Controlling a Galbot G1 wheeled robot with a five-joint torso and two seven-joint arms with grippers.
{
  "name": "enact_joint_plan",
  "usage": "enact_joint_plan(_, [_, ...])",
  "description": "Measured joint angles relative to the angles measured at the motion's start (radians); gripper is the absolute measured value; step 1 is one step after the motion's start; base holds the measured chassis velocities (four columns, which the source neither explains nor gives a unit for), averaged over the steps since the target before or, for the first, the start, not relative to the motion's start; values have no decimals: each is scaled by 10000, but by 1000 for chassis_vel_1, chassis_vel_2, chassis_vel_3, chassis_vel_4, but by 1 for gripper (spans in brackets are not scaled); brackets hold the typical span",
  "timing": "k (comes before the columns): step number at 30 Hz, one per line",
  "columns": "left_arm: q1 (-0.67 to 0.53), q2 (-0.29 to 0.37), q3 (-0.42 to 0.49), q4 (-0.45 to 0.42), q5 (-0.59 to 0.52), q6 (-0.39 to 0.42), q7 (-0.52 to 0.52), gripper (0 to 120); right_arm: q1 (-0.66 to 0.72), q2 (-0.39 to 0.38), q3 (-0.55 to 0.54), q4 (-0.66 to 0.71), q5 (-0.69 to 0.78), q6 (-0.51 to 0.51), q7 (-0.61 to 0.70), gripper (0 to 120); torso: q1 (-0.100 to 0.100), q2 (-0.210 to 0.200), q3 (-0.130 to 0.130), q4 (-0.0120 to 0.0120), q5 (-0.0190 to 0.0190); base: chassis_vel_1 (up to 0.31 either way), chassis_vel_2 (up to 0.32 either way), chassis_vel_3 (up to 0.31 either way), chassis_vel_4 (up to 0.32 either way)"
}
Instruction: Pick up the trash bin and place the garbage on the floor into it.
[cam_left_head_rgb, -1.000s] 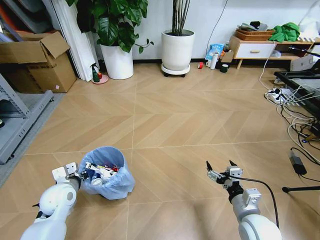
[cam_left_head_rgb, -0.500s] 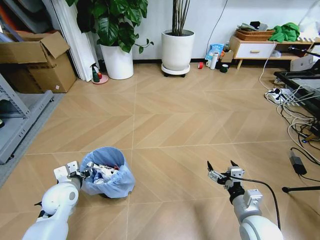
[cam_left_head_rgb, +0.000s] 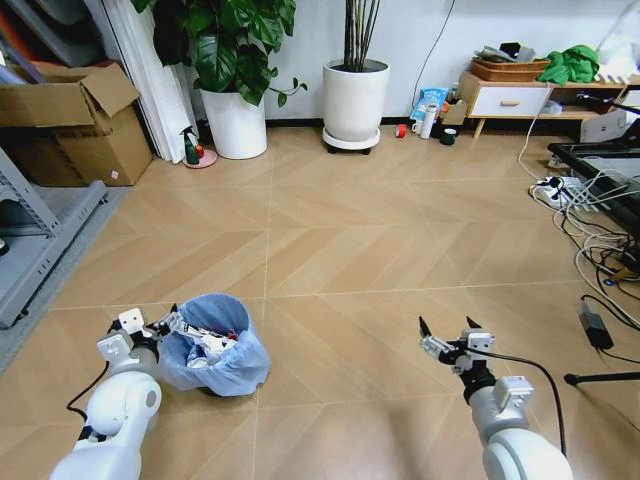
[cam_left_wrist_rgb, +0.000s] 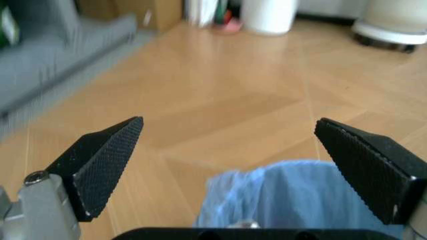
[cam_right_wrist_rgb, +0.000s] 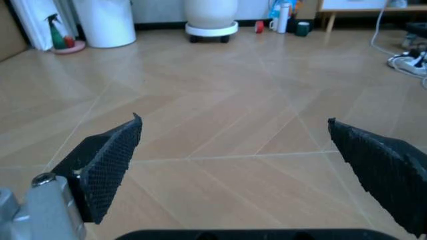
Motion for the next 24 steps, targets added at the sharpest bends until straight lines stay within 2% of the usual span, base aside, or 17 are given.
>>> enact_joint_plan(3, [676, -227, -31, -356, 1121, -857, 760, 100, -81, 154, 225, 288, 130, -71, -4, 100, 0, 0, 0, 0, -3, 0, 0, 0, 0])
enact_joint_plan(4, [676, -227, -31, -356, 1121, -857, 760, 100, -81, 154, 225, 288, 130, -71, -4, 100, 0, 0, 0, 0, -3, 0, 0, 0, 0])
enact_joint_plan(6, [1206, -372, -11, -881, 1290, -957, 1162, 100, -144, 322, 444, 551, 117, -112, -34, 100, 0, 0, 0, 3, -3, 0, 0, 0, 0])
enact_joint_plan(9, [1952, -518, 148, -1783, 1455, -979, 1752, 100, -365, 646, 810, 966, -17, -86, -100, 100, 0, 0, 0, 2, -1, 0, 0, 0, 0])
enact_joint_plan(10, [1952, -518, 148, -1783, 1455, -979, 1752, 100, -365, 646, 810, 966, -17, -86, -100, 100, 0, 0, 0, 2, -1, 0, 0, 0, 0])
enact_joint_plan(12, [2301, -635, 276, -2335, 1600, -936, 1929, 100, -626, 926, 1178, 1259, -96, 21, -292, 100, 0, 1, -1, 0, -2, 0, 0, 0, 0])
enact_joint_plan(19, [2854, -855, 284, -3239, 2010, -579, 2027, 100, -1299, 1442, 2133, 1778, -219, 418, -1082, 100, 0, 0, -1, -1, -3, 0, 0, 0, 0])
enact_joint_plan(24, [3096, -1182, 189, -3762, 2296, -446, 2022, 100, -1700, 1824, 2376, 2124, -217, 768, -1306, 100, 0, 0, 0, -1, -1, 0, 0, 0, 0])
